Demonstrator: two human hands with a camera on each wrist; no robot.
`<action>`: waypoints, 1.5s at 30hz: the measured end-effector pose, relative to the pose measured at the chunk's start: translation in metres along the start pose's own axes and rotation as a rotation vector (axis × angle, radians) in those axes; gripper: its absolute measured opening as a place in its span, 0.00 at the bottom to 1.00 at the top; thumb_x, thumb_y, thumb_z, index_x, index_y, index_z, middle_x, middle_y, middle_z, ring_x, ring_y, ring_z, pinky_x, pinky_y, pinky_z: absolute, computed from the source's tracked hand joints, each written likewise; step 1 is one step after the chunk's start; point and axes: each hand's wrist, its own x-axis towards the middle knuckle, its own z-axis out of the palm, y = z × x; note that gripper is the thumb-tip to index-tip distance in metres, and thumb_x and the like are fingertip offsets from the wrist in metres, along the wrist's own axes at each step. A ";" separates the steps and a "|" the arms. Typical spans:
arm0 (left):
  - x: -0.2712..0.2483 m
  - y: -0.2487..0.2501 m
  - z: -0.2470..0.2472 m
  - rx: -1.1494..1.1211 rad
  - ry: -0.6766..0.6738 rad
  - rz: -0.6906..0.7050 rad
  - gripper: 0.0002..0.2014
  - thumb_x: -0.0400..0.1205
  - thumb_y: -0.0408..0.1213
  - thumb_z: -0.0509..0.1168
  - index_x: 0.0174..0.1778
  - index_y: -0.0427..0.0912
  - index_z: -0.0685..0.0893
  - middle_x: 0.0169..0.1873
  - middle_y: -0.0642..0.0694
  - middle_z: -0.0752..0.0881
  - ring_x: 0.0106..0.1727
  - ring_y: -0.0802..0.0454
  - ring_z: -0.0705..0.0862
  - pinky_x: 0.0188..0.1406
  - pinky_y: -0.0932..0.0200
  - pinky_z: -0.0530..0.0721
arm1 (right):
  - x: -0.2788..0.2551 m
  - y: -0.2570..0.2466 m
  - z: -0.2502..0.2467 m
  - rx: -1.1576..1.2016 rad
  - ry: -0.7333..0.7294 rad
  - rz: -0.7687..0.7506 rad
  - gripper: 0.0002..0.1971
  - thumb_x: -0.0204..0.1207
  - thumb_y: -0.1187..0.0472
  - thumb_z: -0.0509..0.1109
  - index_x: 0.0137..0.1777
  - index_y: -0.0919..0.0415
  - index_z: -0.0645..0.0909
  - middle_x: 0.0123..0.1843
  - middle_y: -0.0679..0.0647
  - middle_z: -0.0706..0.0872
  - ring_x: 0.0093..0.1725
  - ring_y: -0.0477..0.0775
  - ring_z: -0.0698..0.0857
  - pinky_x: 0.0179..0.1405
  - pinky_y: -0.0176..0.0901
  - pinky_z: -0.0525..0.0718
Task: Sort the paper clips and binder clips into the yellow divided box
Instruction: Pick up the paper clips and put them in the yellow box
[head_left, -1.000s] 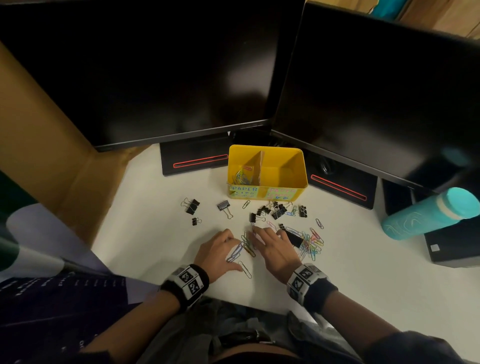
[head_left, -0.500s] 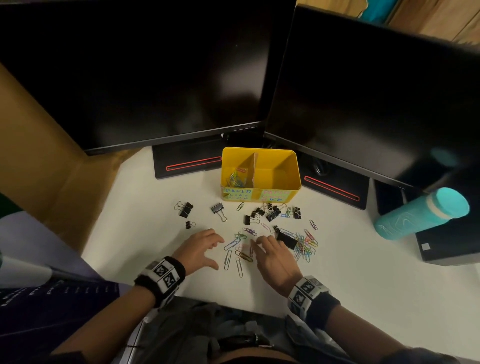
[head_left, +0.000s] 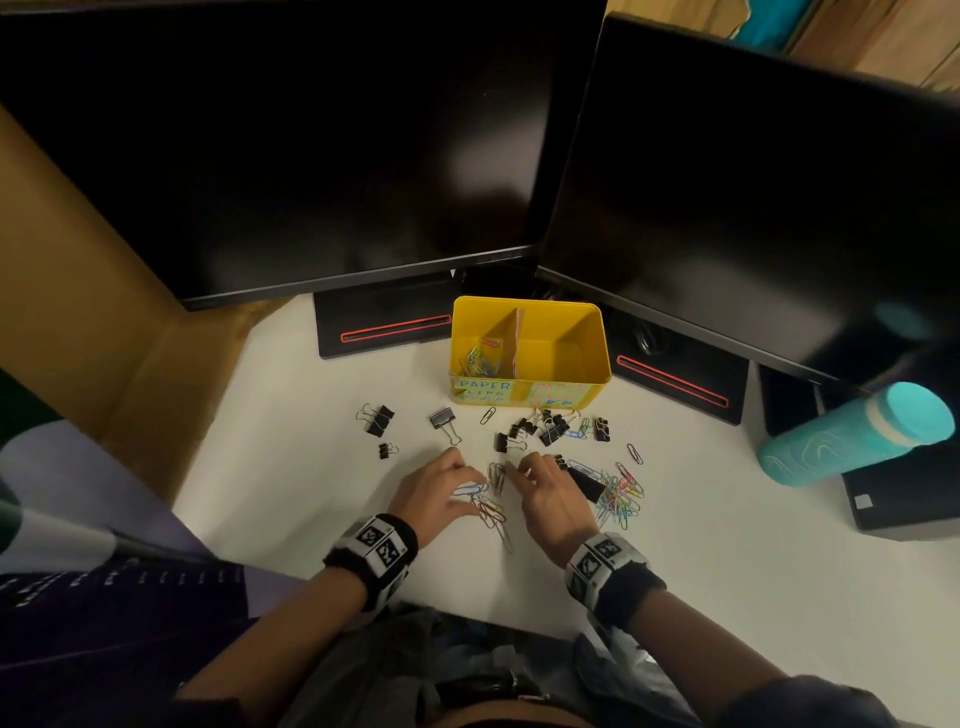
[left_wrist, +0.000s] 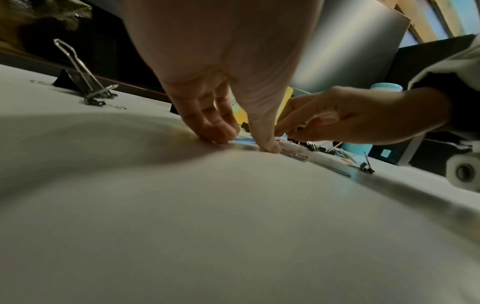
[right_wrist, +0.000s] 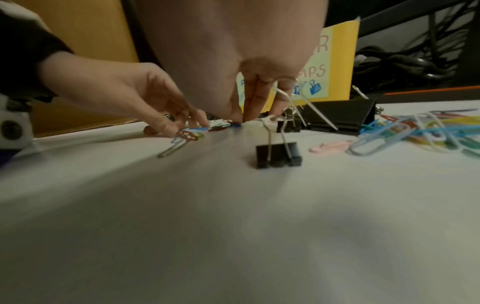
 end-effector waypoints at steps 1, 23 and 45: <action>-0.001 0.000 0.000 0.001 0.014 0.010 0.14 0.70 0.42 0.76 0.51 0.49 0.85 0.44 0.53 0.77 0.41 0.55 0.79 0.42 0.58 0.82 | -0.002 -0.001 -0.001 0.009 -0.010 -0.016 0.22 0.60 0.77 0.74 0.56 0.65 0.83 0.45 0.61 0.82 0.39 0.61 0.81 0.28 0.49 0.84; -0.007 -0.004 0.002 0.664 0.031 0.224 0.15 0.60 0.29 0.80 0.31 0.43 0.79 0.30 0.48 0.79 0.31 0.52 0.79 0.13 0.60 0.70 | 0.041 0.008 -0.041 0.193 0.258 0.008 0.04 0.77 0.63 0.68 0.46 0.63 0.84 0.40 0.57 0.82 0.34 0.58 0.81 0.24 0.50 0.81; 0.062 0.046 -0.069 0.316 0.425 0.237 0.14 0.73 0.22 0.69 0.54 0.33 0.84 0.46 0.39 0.84 0.49 0.44 0.81 0.40 0.51 0.85 | 0.005 -0.011 -0.001 0.037 -0.192 -0.058 0.35 0.63 0.78 0.68 0.73 0.59 0.70 0.53 0.60 0.77 0.44 0.63 0.78 0.28 0.51 0.80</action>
